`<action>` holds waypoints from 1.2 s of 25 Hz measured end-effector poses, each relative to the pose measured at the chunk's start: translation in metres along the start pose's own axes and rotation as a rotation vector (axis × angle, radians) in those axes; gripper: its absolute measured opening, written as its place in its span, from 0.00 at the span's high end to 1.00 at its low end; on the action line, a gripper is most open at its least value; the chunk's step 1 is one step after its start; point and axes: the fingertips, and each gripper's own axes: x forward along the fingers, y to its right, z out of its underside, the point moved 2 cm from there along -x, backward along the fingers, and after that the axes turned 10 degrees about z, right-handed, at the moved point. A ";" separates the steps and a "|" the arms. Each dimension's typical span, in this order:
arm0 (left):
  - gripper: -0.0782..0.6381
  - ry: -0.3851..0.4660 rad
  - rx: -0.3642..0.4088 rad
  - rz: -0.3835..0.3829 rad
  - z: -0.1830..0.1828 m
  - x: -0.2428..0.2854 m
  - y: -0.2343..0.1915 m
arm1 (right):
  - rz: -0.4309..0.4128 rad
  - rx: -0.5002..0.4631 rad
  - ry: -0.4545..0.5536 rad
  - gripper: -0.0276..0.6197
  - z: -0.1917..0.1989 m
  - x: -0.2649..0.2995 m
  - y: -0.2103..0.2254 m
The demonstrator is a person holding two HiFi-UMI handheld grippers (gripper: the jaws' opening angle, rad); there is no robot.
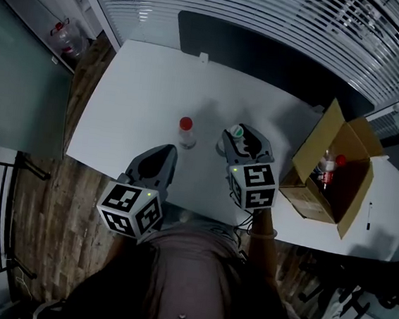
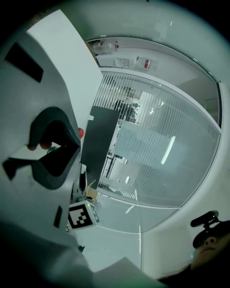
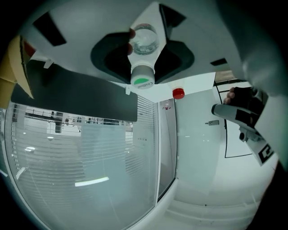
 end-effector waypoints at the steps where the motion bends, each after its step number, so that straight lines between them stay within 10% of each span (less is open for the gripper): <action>1: 0.88 0.000 -0.001 -0.001 0.000 0.000 0.000 | 0.001 -0.005 -0.003 0.69 0.004 0.001 0.000; 30: 0.88 -0.017 0.007 0.036 -0.004 0.017 0.004 | -0.048 0.014 -0.015 0.68 0.013 -0.007 -0.009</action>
